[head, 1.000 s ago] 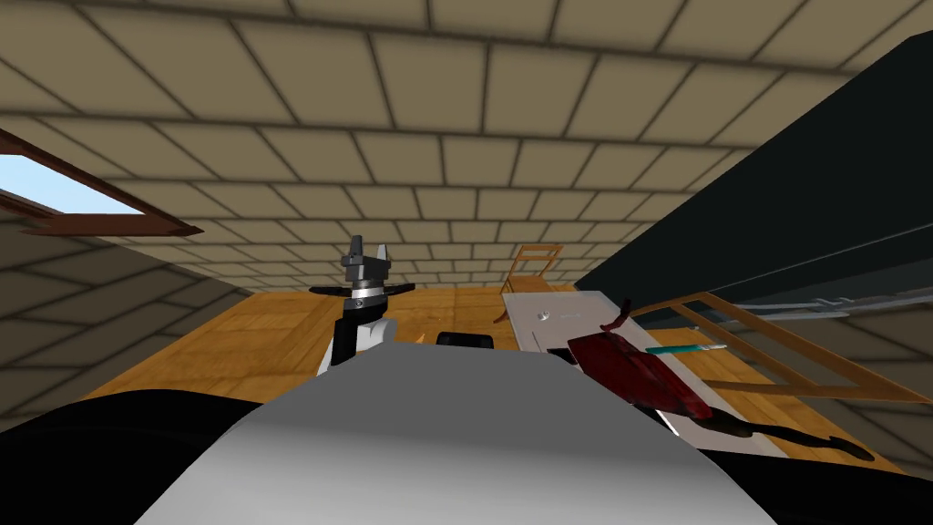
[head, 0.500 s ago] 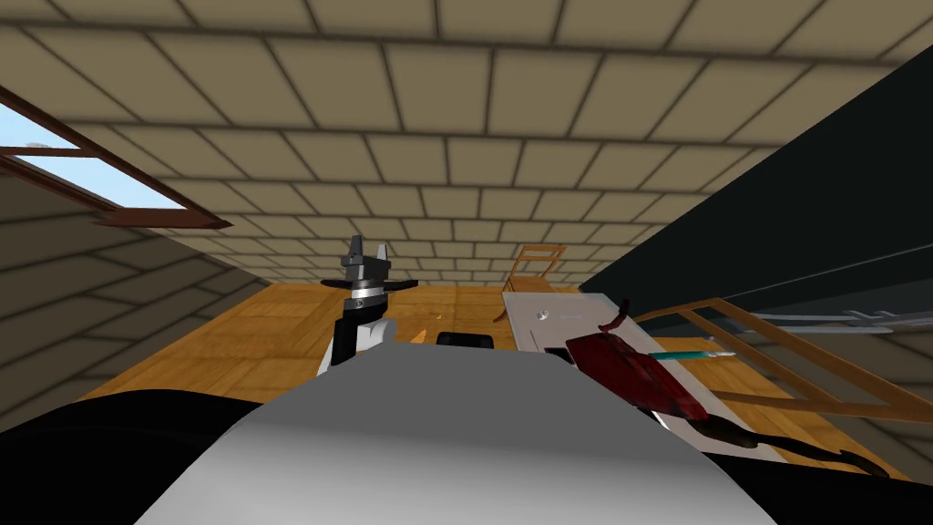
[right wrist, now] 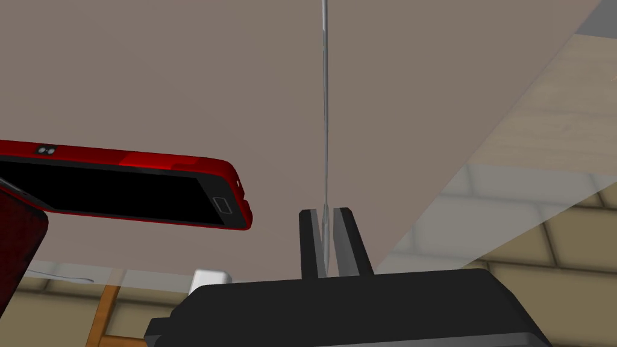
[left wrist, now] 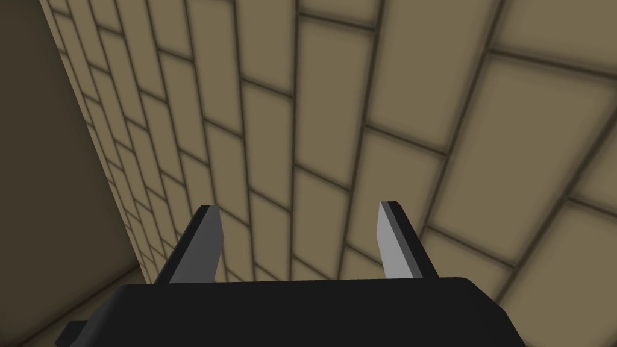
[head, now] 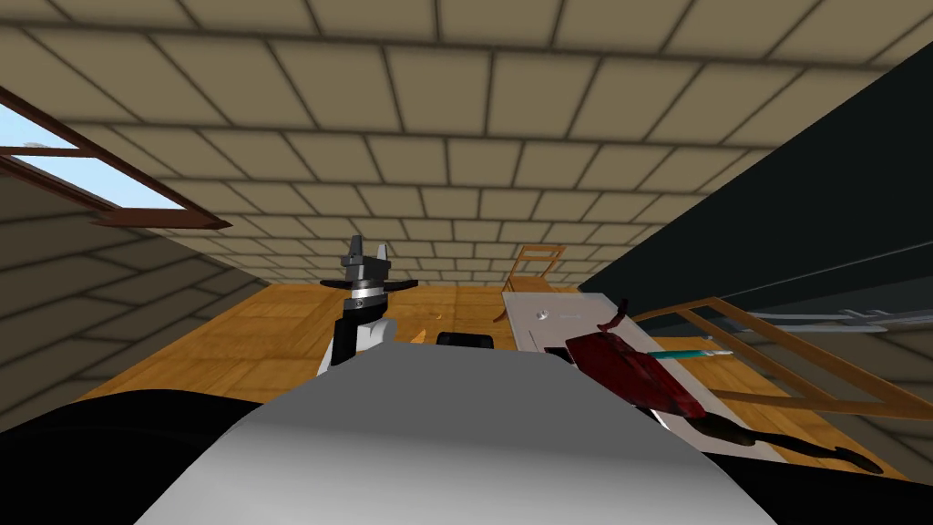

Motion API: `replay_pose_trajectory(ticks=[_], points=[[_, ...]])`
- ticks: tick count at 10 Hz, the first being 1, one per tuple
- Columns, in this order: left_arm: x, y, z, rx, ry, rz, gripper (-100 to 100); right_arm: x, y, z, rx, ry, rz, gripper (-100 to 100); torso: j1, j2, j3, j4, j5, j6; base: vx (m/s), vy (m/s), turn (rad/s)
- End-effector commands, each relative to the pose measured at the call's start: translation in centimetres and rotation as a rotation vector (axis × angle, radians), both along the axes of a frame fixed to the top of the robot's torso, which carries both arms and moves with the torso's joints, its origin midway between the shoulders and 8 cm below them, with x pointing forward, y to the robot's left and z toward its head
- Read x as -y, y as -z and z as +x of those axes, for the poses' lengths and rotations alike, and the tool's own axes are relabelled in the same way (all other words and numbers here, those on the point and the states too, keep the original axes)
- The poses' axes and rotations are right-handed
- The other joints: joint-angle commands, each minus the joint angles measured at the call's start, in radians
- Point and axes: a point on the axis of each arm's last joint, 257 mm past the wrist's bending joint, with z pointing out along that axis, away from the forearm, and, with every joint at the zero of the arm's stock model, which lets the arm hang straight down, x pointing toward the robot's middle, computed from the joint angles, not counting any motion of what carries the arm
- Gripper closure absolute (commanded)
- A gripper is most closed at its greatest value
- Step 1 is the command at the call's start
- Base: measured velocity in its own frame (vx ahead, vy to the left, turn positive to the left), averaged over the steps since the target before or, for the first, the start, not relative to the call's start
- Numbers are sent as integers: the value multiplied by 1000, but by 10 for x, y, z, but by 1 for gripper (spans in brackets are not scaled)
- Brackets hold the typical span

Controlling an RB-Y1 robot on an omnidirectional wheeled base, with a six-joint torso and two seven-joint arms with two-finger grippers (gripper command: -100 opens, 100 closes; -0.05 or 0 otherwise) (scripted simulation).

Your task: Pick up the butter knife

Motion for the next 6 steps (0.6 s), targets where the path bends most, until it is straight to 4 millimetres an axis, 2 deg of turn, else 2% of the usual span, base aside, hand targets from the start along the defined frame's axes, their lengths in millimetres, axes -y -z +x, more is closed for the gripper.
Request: replay_pose_trajectory(ticks=[1, 4, 5, 6], points=[[0, 0, 0, 0, 0, 0, 0, 9, -8, -9, -2, -30, -8, 100, 0, 0, 0, 0, 0, 0, 68, 57, -203], [0, 0, 0, 0, 0, 0, 0, 16, -17, -18, -3, -56, -8, 100, 4, -4, -2, -1, 1, 1, 72, 57, -118], [0, 0, 0, 0, 0, 0, 0, 15, -14, -16, -4, -49, -10, 100, 4, -4, -2, -1, 1, 1, 31, 29, -31], [0, 0, 0, 0, 0, 0, 0, 15, -14, -17, -4, -51, -9, 0, 2, -3, -1, 0, 0, 0, 5, 6, 6]])
